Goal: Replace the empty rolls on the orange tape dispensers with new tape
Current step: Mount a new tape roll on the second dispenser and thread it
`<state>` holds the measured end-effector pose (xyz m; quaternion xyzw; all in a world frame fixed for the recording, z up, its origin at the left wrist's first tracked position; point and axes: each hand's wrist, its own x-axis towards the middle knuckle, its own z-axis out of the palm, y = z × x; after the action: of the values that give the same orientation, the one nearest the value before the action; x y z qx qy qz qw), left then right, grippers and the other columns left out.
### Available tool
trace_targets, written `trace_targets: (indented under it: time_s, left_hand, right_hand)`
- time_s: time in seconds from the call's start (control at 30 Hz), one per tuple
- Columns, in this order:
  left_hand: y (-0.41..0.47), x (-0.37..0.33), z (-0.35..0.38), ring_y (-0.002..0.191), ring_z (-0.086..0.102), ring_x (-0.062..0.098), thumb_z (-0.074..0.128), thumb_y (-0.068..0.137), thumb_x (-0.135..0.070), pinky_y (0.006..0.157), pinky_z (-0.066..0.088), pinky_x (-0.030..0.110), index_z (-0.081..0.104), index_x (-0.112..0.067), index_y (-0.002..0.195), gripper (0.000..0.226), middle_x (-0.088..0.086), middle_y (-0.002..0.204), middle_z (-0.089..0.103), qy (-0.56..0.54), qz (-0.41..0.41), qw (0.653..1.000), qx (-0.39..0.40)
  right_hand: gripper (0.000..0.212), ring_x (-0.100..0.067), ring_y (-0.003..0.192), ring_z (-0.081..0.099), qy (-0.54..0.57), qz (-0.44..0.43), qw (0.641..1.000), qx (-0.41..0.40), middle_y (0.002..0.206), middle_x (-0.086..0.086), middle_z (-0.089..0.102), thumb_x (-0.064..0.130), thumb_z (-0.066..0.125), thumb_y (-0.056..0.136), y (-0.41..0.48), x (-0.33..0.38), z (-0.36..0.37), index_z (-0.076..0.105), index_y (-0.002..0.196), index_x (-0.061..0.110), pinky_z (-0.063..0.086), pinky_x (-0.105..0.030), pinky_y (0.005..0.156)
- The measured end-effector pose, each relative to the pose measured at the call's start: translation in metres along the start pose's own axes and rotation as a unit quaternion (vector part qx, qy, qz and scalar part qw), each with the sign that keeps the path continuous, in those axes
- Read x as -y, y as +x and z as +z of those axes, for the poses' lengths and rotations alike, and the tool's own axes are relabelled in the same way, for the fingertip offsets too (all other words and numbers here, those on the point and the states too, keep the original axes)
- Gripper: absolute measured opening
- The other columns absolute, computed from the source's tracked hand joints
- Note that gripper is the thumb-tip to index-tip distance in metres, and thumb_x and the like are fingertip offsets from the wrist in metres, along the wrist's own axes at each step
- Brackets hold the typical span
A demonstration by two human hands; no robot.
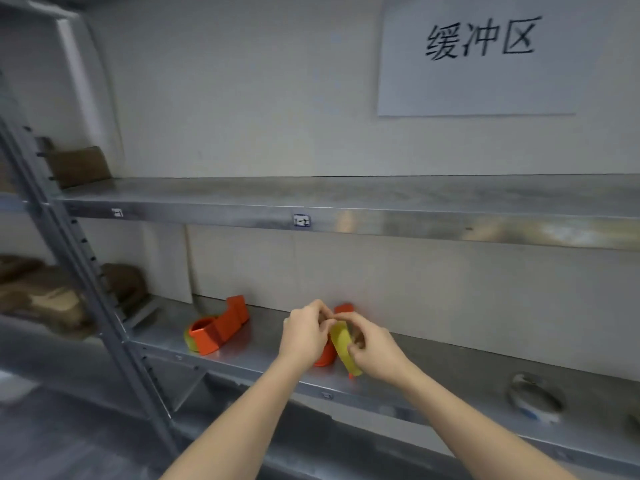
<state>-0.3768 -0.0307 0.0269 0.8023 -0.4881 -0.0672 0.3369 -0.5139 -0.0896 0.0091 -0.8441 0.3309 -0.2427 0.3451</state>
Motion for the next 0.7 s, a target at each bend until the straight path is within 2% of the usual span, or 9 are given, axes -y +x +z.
trace_targets:
  time_s: [0.13,0.2,0.27,0.37,0.47,0.5,0.6,0.7]
  left_hand:
    - [0.028,0.026,-0.004,0.092,0.067,0.025,0.063,0.088,-0.032,0.079,0.05,0.032,0.063,-0.026,0.09,0.006,0.001,0.091,0.075,0.014,0.045,0.998,0.034]
    - [0.043,0.035,-0.005,0.088,0.067,0.024,0.063,0.088,-0.031,0.076,0.05,0.031,0.062,-0.026,0.089,0.005,0.0,0.09,0.075,-0.001,0.06,0.997,0.057]
    - [0.058,0.042,-0.006,0.085,0.067,0.024,0.062,0.089,-0.03,0.073,0.051,0.031,0.062,-0.024,0.091,0.006,0.003,0.09,0.074,-0.009,0.072,0.994,0.082]
    - [0.083,0.053,-0.006,0.088,0.068,0.025,0.062,0.089,-0.023,0.076,0.051,0.031,0.062,-0.019,0.093,0.006,0.006,0.092,0.075,-0.013,0.103,0.988,0.11]
    - [0.102,0.064,-0.008,0.088,0.068,0.023,0.061,0.09,-0.023,0.079,0.05,0.028,0.062,-0.021,0.091,0.002,0.006,0.093,0.075,-0.043,0.107,0.982,0.146]
    - [0.108,0.068,-0.009,0.087,0.068,0.022,0.061,0.09,-0.024,0.079,0.051,0.029,0.062,-0.024,0.087,0.003,0.007,0.092,0.075,-0.057,0.106,0.98,0.161]
    - [0.125,0.075,-0.011,0.082,0.071,0.019,0.061,0.092,-0.023,0.081,0.054,0.033,0.057,-0.037,0.072,0.024,0.008,0.088,0.075,-0.1,0.11,0.969,0.195]
    - [0.138,0.083,-0.014,0.078,0.073,0.015,0.062,0.092,-0.019,0.08,0.057,0.031,0.057,-0.038,0.072,0.028,0.007,0.085,0.075,-0.123,0.131,0.959,0.22]
  right_hand:
    - [0.041,-0.007,0.07,0.053,0.02,0.031,0.999,-0.003,0.075,0.013,0.056,0.017,0.062,0.08,0.035,-0.002,0.017,0.057,0.118,0.031,0.042,-0.021,0.07]
    - [0.032,-0.005,0.077,0.055,0.028,0.035,0.999,0.006,0.082,0.015,0.059,0.027,0.068,0.08,0.053,-0.005,0.02,0.062,0.111,0.027,0.04,-0.021,0.074]
    - [0.024,-0.011,0.087,0.061,0.019,0.046,0.999,0.01,0.091,0.008,0.067,0.035,0.071,0.078,0.073,-0.006,0.023,0.065,0.098,0.025,0.045,-0.025,0.075]
    - [0.02,-0.025,0.074,0.068,0.031,0.087,0.996,-0.004,0.084,-0.007,0.071,0.038,0.071,0.076,0.096,-0.006,0.029,0.065,0.086,0.022,0.05,-0.025,0.063]
    - [0.02,-0.028,0.057,0.069,0.053,0.111,0.992,0.028,0.079,-0.013,0.072,0.036,0.071,0.077,0.112,-0.003,0.03,0.063,0.085,0.02,0.052,-0.028,0.053]
    - [0.018,-0.028,0.055,0.069,0.053,0.116,0.991,0.032,0.079,-0.013,0.072,0.035,0.07,0.078,0.114,-0.001,0.031,0.062,0.084,0.02,0.053,-0.028,0.052]
    - [0.014,-0.028,0.054,0.069,0.06,0.13,0.99,0.004,0.076,-0.013,0.072,0.034,0.063,0.085,0.12,0.003,0.039,0.062,0.082,0.021,0.053,-0.029,0.054]
    - [0.014,-0.027,0.053,0.068,0.031,0.153,0.987,-0.022,0.069,-0.011,0.072,0.035,0.055,0.089,0.123,0.007,0.051,0.06,0.081,0.025,0.055,-0.032,0.061]
